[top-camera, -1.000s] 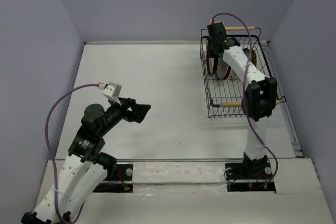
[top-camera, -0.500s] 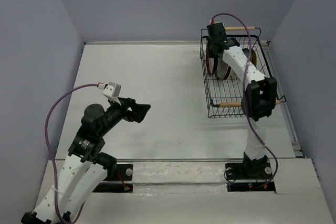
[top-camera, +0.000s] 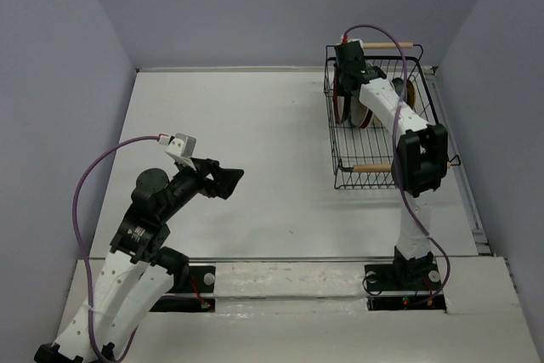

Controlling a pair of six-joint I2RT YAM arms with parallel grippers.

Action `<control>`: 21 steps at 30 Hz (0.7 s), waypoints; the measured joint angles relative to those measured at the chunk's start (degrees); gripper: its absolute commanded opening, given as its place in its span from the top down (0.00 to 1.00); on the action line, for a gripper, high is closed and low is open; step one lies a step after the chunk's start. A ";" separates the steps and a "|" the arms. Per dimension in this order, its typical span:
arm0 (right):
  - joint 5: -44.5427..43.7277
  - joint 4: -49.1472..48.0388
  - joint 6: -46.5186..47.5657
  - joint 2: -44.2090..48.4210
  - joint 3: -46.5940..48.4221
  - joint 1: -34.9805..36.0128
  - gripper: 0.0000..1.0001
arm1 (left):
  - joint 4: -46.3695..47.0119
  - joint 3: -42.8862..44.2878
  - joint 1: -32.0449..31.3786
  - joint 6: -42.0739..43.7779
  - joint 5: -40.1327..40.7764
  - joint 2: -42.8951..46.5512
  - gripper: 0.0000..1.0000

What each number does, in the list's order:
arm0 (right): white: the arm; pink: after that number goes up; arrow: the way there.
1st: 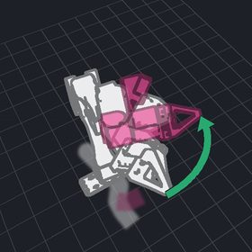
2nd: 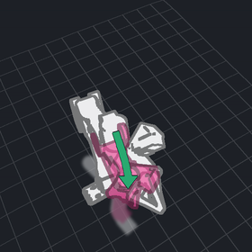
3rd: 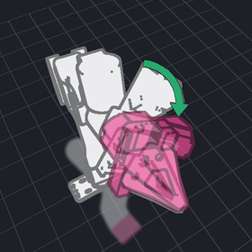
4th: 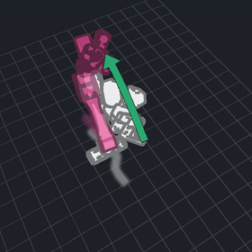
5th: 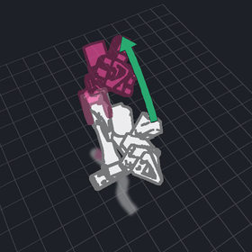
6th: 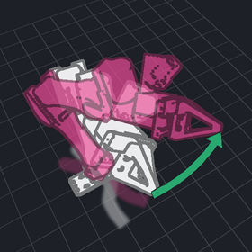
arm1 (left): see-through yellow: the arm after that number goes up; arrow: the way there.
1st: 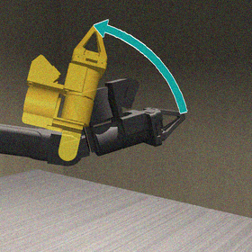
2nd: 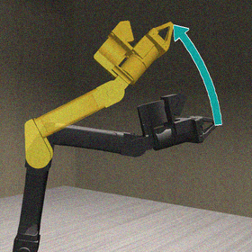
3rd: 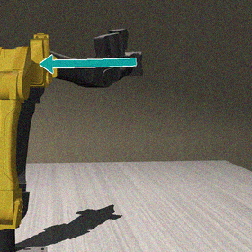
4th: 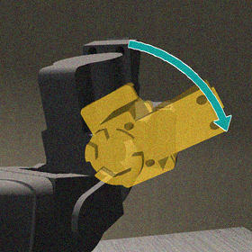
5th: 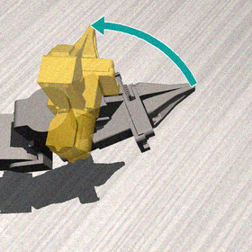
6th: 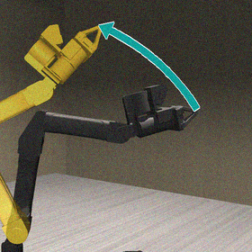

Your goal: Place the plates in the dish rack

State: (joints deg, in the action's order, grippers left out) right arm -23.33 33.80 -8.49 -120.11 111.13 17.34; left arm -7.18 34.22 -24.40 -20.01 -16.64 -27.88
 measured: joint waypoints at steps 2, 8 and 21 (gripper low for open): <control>0.66 -0.20 -0.70 0.17 -0.50 0.04 0.56 | 0.02 0.00 0.00 0.00 -0.02 0.00 0.01; 1.38 -0.63 -1.66 0.42 -1.84 0.31 0.31 | 0.00 0.00 0.00 0.00 -0.02 0.04 0.01; 3.67 -0.42 -1.79 6.21 -2.34 0.26 0.22 | 0.02 0.00 0.00 -0.02 0.00 0.04 0.01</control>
State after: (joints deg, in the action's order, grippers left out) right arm -19.66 33.39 -10.28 -113.91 108.79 17.61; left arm -7.16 34.22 -24.40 -20.03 -16.64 -27.83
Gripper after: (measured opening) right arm 0.760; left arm 0.990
